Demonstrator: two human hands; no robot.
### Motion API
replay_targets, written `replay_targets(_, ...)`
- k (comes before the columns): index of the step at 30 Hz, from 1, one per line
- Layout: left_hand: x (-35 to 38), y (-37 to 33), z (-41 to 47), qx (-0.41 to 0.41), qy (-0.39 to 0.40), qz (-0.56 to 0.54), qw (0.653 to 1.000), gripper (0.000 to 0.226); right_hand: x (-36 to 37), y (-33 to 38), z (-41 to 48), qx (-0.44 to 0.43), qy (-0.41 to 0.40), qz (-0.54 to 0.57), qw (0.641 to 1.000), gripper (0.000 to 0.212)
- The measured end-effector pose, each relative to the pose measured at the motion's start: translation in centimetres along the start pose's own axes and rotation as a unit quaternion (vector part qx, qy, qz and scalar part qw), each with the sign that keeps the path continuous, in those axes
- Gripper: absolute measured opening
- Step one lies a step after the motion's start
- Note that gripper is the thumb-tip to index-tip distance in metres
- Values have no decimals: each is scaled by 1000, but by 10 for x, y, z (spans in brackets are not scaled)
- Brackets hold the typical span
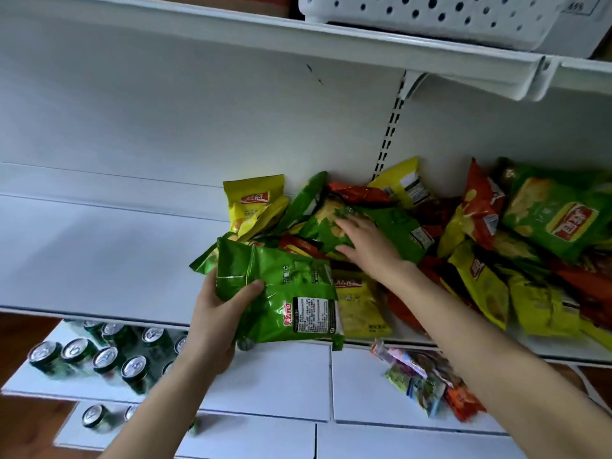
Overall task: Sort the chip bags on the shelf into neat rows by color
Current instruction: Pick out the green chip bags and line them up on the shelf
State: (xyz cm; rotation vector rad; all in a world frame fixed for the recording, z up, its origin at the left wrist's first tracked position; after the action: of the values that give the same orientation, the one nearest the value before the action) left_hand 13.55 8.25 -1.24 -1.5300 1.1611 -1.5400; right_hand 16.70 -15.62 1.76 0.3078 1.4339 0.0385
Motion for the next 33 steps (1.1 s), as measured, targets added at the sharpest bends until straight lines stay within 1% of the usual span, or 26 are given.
replay_targets(2, -9, -3, -1, 7, -21, 5, 1000, 28, -14, 0, -3, -2, -53, 82, 995, 46)
replay_targets(5, -23, -10, -2, 28, -59, 2, 998, 27, -48, 6, -20, -16, -126, 197, 972, 39)
replay_targets(7, -31, -16, -1, 50, -87, -1, 995, 29, -67, 25, -40, -58, -157, 262, 950, 31)
replay_targets(8, -34, -19, -1, 61, -99, -6, 993, 28, -71, 38, -51, -85, -159, 286, 941, 28)
replay_targets(10, -38, -22, -1, 71, -116, -31, 990, 24, -62, 66, -65, -125, -123, 314, 933, 31)
replay_targets(12, -43, -23, -3, 58, -127, -62, 988, 19, -38, 94, -70, -144, -56, 321, 934, 44)
replay_targets(14, -52, -26, -4, 45, -135, -90, 986, 15, -15, 120, -71, -156, -13, 307, 939, 56)
replay_targets(17, -77, -36, -3, 42, -145, -102, 983, 18, 6, 155, -70, -169, -1, 288, 942, 64)
replay_targets(20, -114, -50, -1, 43, -154, -108, 981, 17, 24, 198, -67, -218, 6, 265, 939, 67)
replay_targets(23, -162, -67, 3, 54, -166, -113, 978, 19, 41, 250, -62, -251, 0, 263, 932, 67)
replay_targets(26, -224, -91, 9, 59, -185, -120, 973, 22, 57, 315, -53, -278, -44, 250, 927, 66)
replay_targets(27, -246, -99, 12, 62, -188, -123, 973, 23, 62, 337, -49, -279, -40, 263, 923, 65)
replay_targets(29, -290, -117, 16, 65, -195, -125, 971, 23, 72, 380, -37, -258, 0, 313, 914, 58)
replay_targets(31, -329, -136, 17, 70, -203, -121, 969, 21, 81, 415, -24, -238, 35, 344, 908, 45)
replay_targets(32, -346, -143, 18, 71, -208, -115, 969, 20, 85, 431, -18, -241, 49, 344, 906, 43)
replay_targets(33, -361, -150, 19, 73, -211, -108, 969, 20, 90, 446, -14, -251, 66, 335, 906, 46)
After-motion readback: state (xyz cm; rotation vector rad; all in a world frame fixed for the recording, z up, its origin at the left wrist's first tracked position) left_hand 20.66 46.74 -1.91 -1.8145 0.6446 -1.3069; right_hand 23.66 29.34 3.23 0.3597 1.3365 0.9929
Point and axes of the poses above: each hand's wrist, its own z-axis towards the middle knuckle, its own x-axis out of the palm, y = z × x, the point moved 6 cm from there along z, towards the middle knuckle, and after that the axes turned 6 degrees about x, right-handed, at the moved point
